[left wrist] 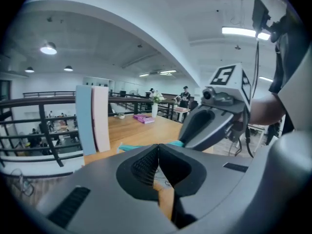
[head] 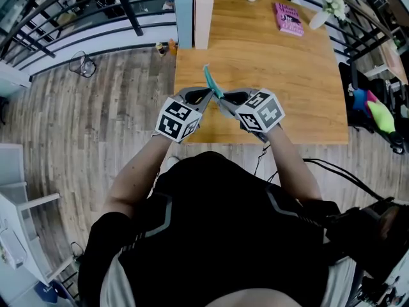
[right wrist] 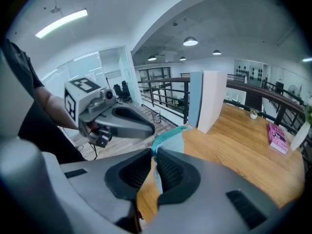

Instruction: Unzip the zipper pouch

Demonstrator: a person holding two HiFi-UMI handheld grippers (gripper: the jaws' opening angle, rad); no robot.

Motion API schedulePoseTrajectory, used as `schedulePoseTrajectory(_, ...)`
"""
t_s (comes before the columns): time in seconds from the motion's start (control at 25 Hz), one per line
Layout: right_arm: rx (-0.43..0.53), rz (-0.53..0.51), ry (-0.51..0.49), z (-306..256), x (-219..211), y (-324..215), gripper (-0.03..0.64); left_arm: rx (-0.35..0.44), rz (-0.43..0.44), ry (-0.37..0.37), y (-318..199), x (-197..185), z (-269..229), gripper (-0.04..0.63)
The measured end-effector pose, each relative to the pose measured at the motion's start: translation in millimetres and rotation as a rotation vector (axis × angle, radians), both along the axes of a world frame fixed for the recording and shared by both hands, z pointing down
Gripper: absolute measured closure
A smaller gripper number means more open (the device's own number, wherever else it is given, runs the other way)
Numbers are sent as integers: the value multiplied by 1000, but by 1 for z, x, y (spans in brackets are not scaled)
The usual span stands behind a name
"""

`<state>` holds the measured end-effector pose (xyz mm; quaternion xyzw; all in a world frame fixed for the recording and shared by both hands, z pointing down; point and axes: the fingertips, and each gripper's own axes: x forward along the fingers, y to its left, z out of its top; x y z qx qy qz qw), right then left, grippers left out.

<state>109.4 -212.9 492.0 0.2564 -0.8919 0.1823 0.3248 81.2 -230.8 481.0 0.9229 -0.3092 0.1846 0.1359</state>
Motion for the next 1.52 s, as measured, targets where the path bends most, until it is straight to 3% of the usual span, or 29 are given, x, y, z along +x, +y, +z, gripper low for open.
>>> schedulePoseTrajectory(0.08,-5,7,-8,1,2,2,568,-9,-37,2,-8,-14,3,565)
schedulePoseTrajectory(0.24,-18,2,-18,2,3,4,568,28,-23,-68,-14,-28,4,565)
schedulePoseTrajectory(0.52,-7,-22,-7,1,0,8,566,1,-98,-60,-23,-51,7,565)
schedulePoseTrajectory(1.04,31,-8,-16,-7,15,7,565,-28,-217,-8,-42,-94,3,565)
schedulePoseTrajectory(1.32,39,6,-33,-12,21,3,565,-35,-231,2,-44,-102,0,565)
schedulePoseTrajectory(1.52,37,13,-31,-7,20,0,565,-87,-278,83,-46,-106,0,565)
